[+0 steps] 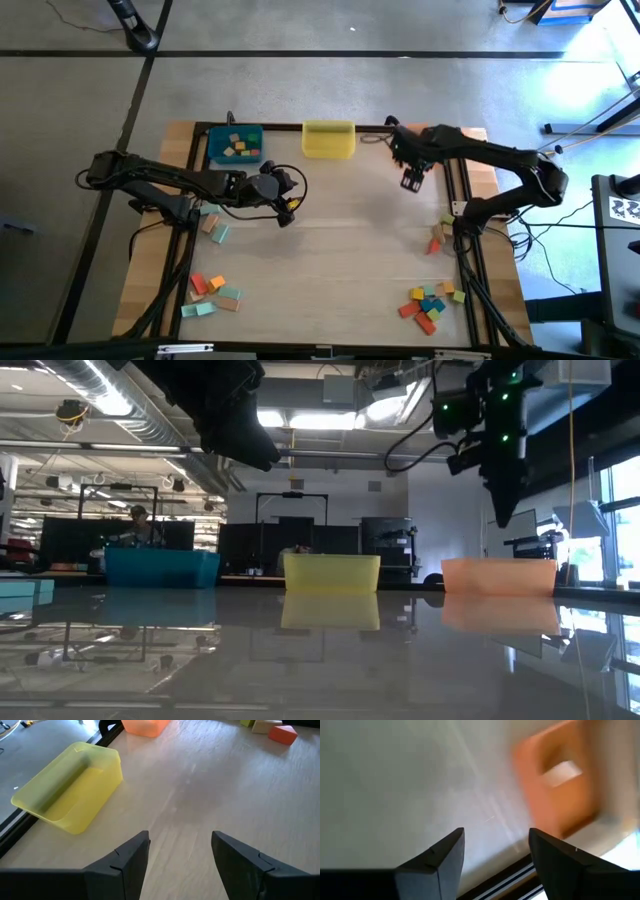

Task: Sort blocks by size
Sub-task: Put the orange triangle block into the orange bin

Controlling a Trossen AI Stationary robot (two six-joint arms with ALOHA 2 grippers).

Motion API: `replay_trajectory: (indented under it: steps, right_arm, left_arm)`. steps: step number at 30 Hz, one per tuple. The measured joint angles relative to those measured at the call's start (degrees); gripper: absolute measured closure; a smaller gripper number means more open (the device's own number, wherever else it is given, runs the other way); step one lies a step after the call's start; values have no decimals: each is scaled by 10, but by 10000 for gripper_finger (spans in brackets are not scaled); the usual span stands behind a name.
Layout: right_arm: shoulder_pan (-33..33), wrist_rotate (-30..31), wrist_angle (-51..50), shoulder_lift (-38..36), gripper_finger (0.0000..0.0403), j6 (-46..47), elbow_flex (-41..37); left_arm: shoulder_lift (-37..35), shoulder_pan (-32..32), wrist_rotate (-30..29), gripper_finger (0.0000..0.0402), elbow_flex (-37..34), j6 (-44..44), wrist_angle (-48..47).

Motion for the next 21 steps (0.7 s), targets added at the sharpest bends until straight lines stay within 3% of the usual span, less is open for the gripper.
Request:
replay_trajectory:
  steps: [9,21]
  right_arm:
    - [151,-17,-71,0,188,111,-18]
    - [346,-64,-85,0,188,226,-87]
  left_arm:
    - [0,0,0,199,0,0,0]
    - [0,0,0,199,0,2,1]
